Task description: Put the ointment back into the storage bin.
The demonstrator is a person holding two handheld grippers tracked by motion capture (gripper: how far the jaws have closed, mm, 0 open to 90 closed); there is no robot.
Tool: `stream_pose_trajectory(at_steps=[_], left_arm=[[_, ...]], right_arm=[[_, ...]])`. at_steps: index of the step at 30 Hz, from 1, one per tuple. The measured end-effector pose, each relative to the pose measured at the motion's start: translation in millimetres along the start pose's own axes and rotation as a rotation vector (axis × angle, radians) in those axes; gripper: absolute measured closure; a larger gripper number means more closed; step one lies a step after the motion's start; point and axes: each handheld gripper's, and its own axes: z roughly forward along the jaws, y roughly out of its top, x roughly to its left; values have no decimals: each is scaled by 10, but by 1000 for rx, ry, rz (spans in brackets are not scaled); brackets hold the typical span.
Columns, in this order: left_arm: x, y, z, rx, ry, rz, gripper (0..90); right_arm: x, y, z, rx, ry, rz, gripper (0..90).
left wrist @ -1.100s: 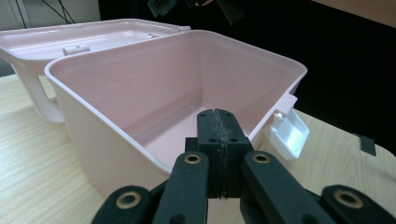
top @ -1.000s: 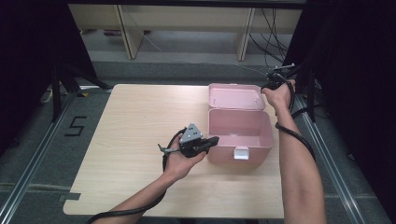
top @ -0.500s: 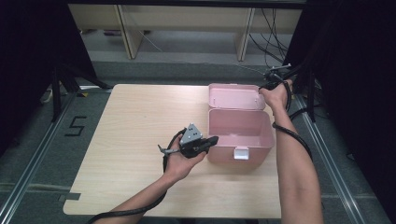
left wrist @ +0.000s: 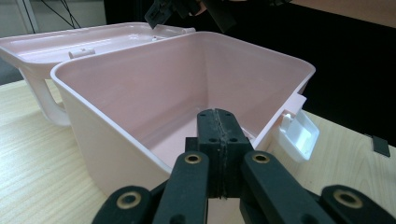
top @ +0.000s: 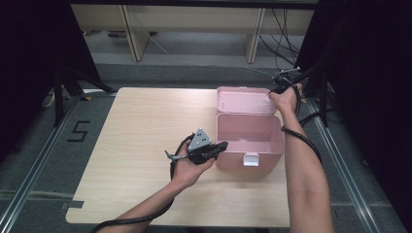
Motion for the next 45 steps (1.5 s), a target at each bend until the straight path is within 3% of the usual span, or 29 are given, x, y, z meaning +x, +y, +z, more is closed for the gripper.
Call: stream_pose_trajectory(at_steps=[1, 2, 11, 14, 15, 16, 17, 19, 24, 25, 26, 27, 30, 31, 38, 40, 41, 45], left_arm=[[0, -1, 1, -1, -1, 0, 896], [1, -1, 1, -1, -1, 0, 896], [2, 0, 2, -1, -2, 2, 896], [2, 1, 4, 0, -3, 3, 896], [2, 0, 4, 1, -3, 3, 896], [3, 0, 4, 1, -3, 4, 896], [2, 0, 5, 1, -3, 4, 896], [4, 0, 8, 1, -2, 8, 896], [3, 3, 14, 2, -3, 7, 896], [3, 2, 15, 2, -3, 8, 896], [2, 2, 15, 2, -2, 8, 896], [2, 2, 16, 3, -2, 9, 896], [0, 3, 19, 4, 2, 11, 896], [0, 3, 20, 5, 3, 11, 897], [-1, 7, 34, 13, 10, 22, 898], [-5, 9, 39, 14, 13, 25, 898], [-11, 10, 42, 17, 15, 25, 899], [-7, 13, 52, 18, 15, 15, 899]], right_arm=[[-7, 3, 6, 2, -5, -11, 780], [15, -3, 10, 14, -1, 22, 785], [-8, -19, 58, 25, -2, -6, 800], [1, -24, 71, 28, 4, 4, 811], [25, -28, 72, 52, 7, 36, 821], [25, -28, 72, 52, 7, 36, 821], [-2, -28, 82, 39, 2, -3, 828], [-11, -36, 87, 41, 4, -3, 836], [2, -42, 78, 38, 4, 26, 850], [22, -44, 64, 44, 4, 60, 853], [-1, -44, 71, 32, 6, 33, 856], [-1, -45, 69, 30, 6, 40, 858], [1, -46, 49, 29, 8, 66, 866], [21, -47, 44, 37, 13, 100, 868], [-26, -58, 37, 19, 8, 70, 873], [0, -65, 27, 23, 16, 121, 874], [-25, -65, 23, 12, 15, 84, 875], [-24, -65, 8, 5, 19, 87, 877]])
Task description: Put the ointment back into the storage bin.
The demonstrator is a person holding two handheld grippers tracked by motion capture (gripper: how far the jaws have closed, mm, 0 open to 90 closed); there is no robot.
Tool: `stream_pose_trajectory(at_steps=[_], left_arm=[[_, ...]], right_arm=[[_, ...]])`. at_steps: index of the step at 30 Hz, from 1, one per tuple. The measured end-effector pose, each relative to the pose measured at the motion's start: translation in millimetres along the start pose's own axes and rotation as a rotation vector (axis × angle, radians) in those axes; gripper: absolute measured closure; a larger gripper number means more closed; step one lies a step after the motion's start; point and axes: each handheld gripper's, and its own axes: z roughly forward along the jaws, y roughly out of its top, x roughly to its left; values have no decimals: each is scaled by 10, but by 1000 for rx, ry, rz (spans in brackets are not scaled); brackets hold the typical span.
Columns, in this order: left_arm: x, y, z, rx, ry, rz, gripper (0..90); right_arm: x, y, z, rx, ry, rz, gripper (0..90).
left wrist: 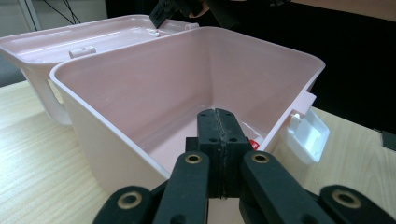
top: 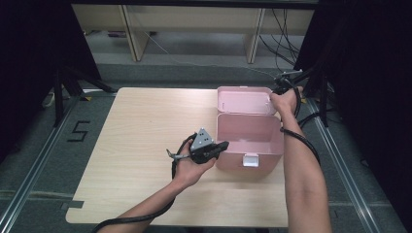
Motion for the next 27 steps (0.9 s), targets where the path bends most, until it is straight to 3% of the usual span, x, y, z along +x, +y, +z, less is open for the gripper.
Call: stream_pose_trajectory(at_steps=[1, 3, 6, 8, 10, 11, 13, 15, 16, 18, 27], left_arm=[[2, -1, 5, -3, -5, -1, 900], [-5, 1, 1, 8, 6, 1, 900], [-6, 2, 8, 13, 9, 3, 900], [-6, -1, 23, 5, 5, 1, 900], [-7, 1, 25, 14, 10, 1, 900], [-7, 1, 29, 15, 8, 2, 900], [-11, 0, 39, 15, 9, 2, 900], [-18, 0, 50, 18, 7, 3, 900], [-19, -1, 55, 20, 7, 4, 900], [-15, -12, 74, 20, 6, -17, 900], [-20, 9, 86, 42, 41, 3, 900]], right_arm=[[22, -3, -6, 2, 4, 32, 878], [1, 0, -12, -13, 1, -1, 879], [-5, -9, -16, -31, -1, -9, 882], [-1, -7, -40, -27, 10, 7, 883], [-14, -5, -46, -26, 6, -6, 883], [2, -18, -45, -33, 14, 27, 884], [-3, -15, -53, -35, 18, 24, 885], [-29, -21, -54, -52, 16, -13, 886], [-7, -31, -66, -45, 23, 27, 886], [-46, -31, -75, -62, 21, -21, 887], [-75, -42, -98, -62, 24, 1, 888]])
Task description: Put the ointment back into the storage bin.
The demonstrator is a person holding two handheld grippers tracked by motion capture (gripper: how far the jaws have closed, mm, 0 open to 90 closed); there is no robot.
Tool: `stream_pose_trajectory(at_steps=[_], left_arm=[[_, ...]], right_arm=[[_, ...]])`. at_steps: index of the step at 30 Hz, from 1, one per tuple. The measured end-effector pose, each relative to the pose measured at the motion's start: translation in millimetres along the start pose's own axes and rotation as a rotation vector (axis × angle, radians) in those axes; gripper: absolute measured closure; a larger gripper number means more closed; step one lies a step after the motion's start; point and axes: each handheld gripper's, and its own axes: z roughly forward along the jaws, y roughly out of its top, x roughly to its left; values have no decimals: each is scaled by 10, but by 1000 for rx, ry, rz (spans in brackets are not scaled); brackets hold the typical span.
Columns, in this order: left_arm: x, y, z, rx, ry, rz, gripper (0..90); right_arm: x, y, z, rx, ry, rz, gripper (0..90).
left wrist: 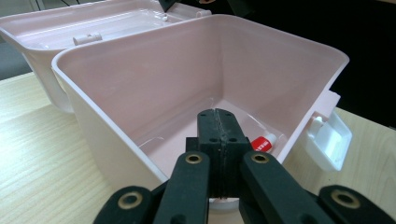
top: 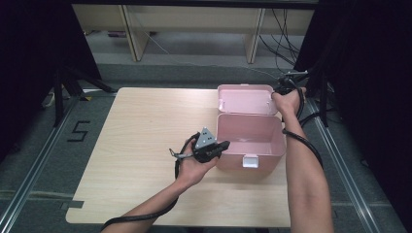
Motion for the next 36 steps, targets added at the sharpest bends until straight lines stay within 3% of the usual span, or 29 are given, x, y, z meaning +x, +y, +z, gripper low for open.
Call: stream_pose_trajectory(at_steps=[11, 12, 13, 15, 16, 18, 22, 23, 24, 26, 27, 30, 36], left_arm=[[-18, 9, 12, 9, 24, 40, 900], [-20, 10, 12, 11, 24, 37, 900], [-20, 11, 12, 12, 25, 36, 900], [-23, 15, 13, 15, 26, 38, 900], [-22, 17, 9, 22, 27, 43, 900], [-33, 19, 12, 22, 32, 41, 900], [-34, 23, 17, 23, 34, 39, 900], [-33, 26, 20, 24, 33, 38, 900], [-35, 32, 25, 27, 37, 40, 900], [-36, 37, 36, 26, 40, 40, 900], [-37, 40, 34, 32, 48, 36, 900], [-33, 40, 35, 32, 51, 38, 900], [-40, 48, 44, 36, 58, 37, 900]], right_arm=[[6, -3, -8, -1, 2, 18, 889], [21, -7, -12, -1, 2, 41, 889], [11, -5, -17, -8, -1, 18, 889], [10, -6, -28, -11, 0, 16, 889], [37, -9, -40, -1, 3, 50, 889], [15, -4, -49, -13, -3, 17, 889], [-1, 7, -88, -7, 4, 30, 891], [6, 8, -101, -2, 9, 53, 893], [-25, 21, -130, -7, 7, 28, 894], [-25, 24, -140, -9, 4, 30, 894], [-14, 23, -162, -4, 7, 58, 895], [-44, 19, -163, -11, 0, 31, 895], [-59, 4, -202, -27, 1, 36, 895]])
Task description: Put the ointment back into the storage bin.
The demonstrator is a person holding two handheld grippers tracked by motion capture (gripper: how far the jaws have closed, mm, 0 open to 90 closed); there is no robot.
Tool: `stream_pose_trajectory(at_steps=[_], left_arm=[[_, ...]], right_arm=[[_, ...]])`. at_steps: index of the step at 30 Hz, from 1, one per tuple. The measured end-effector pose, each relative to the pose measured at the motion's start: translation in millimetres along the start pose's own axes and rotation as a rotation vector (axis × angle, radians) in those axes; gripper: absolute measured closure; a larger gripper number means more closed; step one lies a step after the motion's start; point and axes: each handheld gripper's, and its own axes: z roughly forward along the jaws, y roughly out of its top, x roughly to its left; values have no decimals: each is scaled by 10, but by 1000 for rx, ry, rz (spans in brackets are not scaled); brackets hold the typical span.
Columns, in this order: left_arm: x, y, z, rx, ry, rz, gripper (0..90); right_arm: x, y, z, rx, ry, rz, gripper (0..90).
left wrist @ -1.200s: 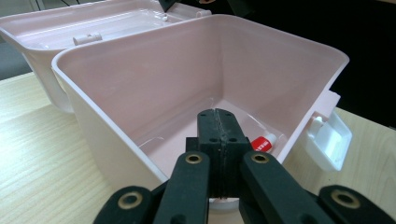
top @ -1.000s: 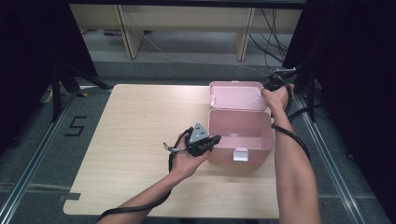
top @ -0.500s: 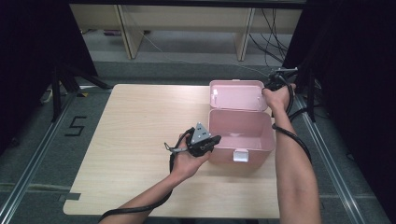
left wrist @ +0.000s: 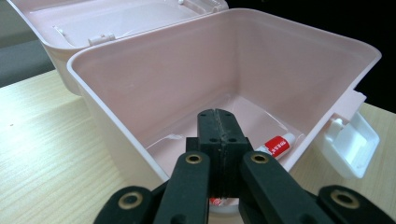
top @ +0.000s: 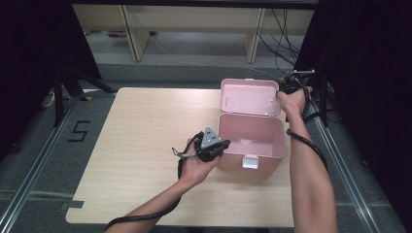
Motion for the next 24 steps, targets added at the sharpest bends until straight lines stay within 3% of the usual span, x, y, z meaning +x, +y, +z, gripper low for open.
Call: stream_pose_trajectory(at_steps=[1, 2, 4, 6, 7, 11, 12, 13, 15, 17, 18, 19, 20, 21, 22, 24], left_arm=[[0, -1, 0, -1, 1, -1, 900], [0, -2, -1, 0, 2, 0, 900], [-2, -2, -2, 1, 4, 1, 900], [-3, -1, -1, 2, 5, 2, 900], [-5, 1, 0, 3, 5, 2, 900], [-7, 3, 2, 5, 6, 2, 900], [-8, 3, 2, 6, 6, 3, 900], [-14, -1, 13, 9, -8, -7, 900], [-46, -15, 56, 10, -28, -21, 900], [-104, -9, 77, 15, 9, 18, 900], [-104, -16, 80, 7, 3, 19, 900], [-102, -18, 73, 10, 6, 17, 900], [-94, -19, 68, 11, 9, 18, 900], [-89, -18, 66, 12, 11, 18, 900], [-88, -13, 69, 17, 14, 13, 900], [-92, -1, 78, 24, 22, 17, 900]], right_arm=[[-6, -1, -8, -4, -4, -10, 895], [33, -8, -17, 6, 1, 42, 895], [-2, -2, -24, -7, -6, -10, 894], [-4, 1, -35, -14, -8, -19, 894], [14, -1, -44, -8, -4, 4, 894], [-24, 5, -53, -31, 1, -45, 895], [12, 0, -71, -20, -2, -4, 895], [22, -1, -75, -21, 2, 9, 895], [26, 7, -97, -28, 12, 2, 897], [62, 27, -137, -45, 29, -4, 897], [62, 33, -149, -52, 24, -29, 897], [77, 28, -154, -48, 24, 1, 897], [54, 28, -153, -46, 26, -11, 897], [52, 18, -156, -33, 21, 15, 897], [33, 20, -149, -41, 24, -2, 897], [53, 6, -139, -63, 27, 33, 896]])
